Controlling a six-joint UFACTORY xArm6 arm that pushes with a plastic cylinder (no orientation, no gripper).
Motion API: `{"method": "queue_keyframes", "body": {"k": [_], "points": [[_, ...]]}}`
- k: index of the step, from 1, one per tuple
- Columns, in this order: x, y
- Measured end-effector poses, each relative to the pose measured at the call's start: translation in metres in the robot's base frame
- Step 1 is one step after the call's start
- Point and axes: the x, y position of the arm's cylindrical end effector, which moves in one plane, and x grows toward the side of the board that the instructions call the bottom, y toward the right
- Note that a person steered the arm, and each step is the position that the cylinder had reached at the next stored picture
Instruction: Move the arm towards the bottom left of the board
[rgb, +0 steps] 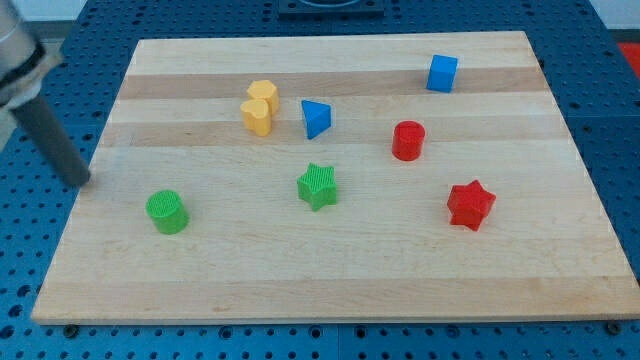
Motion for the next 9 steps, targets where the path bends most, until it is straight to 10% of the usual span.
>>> {"method": "queue_keyframes", "body": {"k": [2, 3, 9], "points": [[0.002, 0.000], [0.085, 0.007], [0.050, 0.108]]}}
